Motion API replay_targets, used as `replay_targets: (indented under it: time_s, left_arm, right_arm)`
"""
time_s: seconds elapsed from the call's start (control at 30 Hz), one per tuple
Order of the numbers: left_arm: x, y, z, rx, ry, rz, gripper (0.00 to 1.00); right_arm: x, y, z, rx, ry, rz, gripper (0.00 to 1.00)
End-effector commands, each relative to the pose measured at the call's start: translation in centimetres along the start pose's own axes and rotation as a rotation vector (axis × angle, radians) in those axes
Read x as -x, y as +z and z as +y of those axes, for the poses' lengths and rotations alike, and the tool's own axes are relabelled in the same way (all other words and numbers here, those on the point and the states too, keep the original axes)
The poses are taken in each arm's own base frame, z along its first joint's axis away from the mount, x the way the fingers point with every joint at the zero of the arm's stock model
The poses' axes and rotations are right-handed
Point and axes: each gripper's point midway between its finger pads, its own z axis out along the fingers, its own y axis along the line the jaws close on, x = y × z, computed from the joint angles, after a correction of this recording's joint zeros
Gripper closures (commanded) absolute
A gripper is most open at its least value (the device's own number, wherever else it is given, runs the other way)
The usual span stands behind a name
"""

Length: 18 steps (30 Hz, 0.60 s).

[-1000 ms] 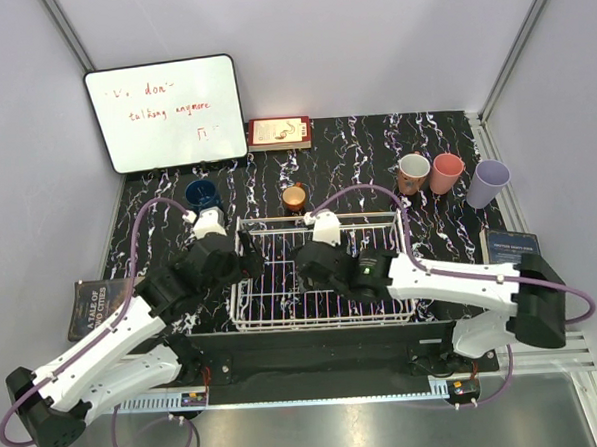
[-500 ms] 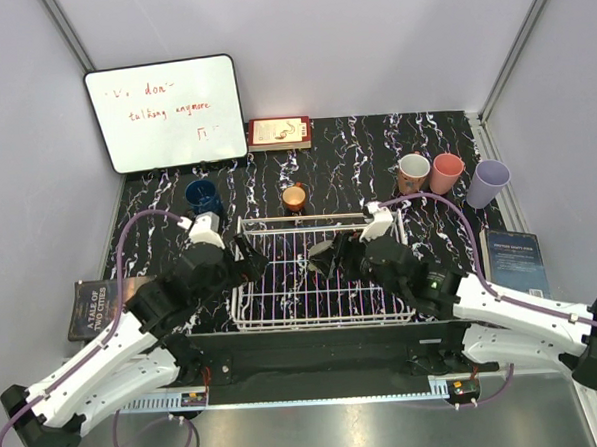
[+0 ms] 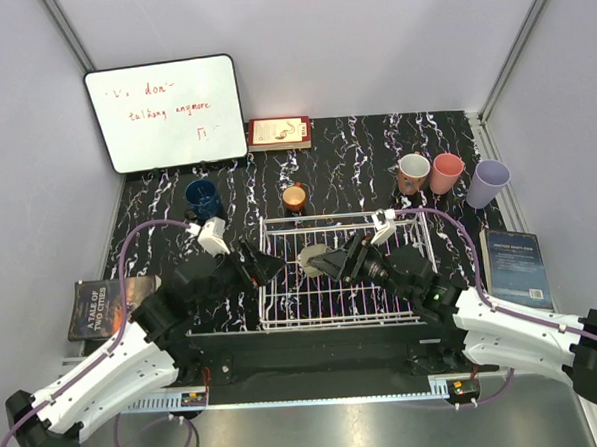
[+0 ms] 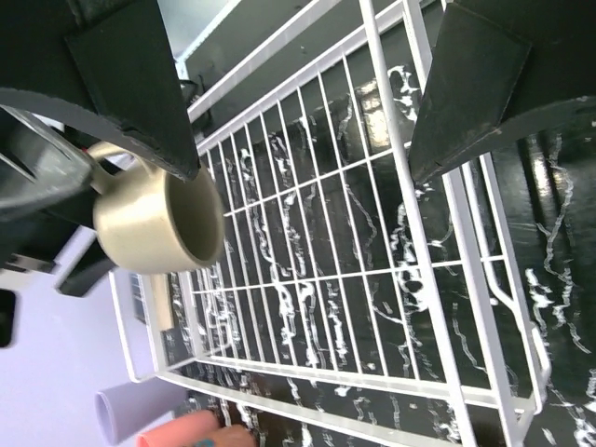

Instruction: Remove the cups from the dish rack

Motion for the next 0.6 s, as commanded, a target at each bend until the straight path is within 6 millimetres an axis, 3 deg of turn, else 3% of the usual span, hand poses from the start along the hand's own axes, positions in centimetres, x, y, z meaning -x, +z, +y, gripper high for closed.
replay_targets:
  time_s: [0.0, 0.23, 0.27, 0.4, 0.53, 0.57]
  left_arm:
    - [3.4, -1.8, -4.7, -0.186, -0.025, -0.125, 0.02]
    - [7.1, -4.8, -1.9, 0.021, 0.055, -0.262, 0.02]
    - [8.3, -5.9, -2.5, 0.012, 0.055, -0.309, 0.02]
    - [9.8, -8.2, -5.0, -0.119, 0.043, -0.375, 0.01]
    - [9.2, -9.0, -8.5, -0.343, -0.003, -0.367, 0.02]
    - [8.1, -8.6, -8.6, -0.384, -0.007, -0.332, 0.02]
  right_arm:
    - [3.1, -0.9, 6.0, 0.226, 0.046, -0.084, 1.00]
    - [3.6, -0.9, 7.1, 0.236, 0.001, -0.071, 1.00]
    - [3.7, -1.0, 7.4, 0.244, 0.002, -0.073, 1.00]
    - [3.7, -0.7, 8.9, 0.321, 0.047, -0.068, 1.00]
    - [3.4, -0.3, 9.6, 0.380, 0.107, -0.057, 1.00]
    - [3.4, -0.2, 9.9, 0.392, 0.116, -0.056, 1.00]
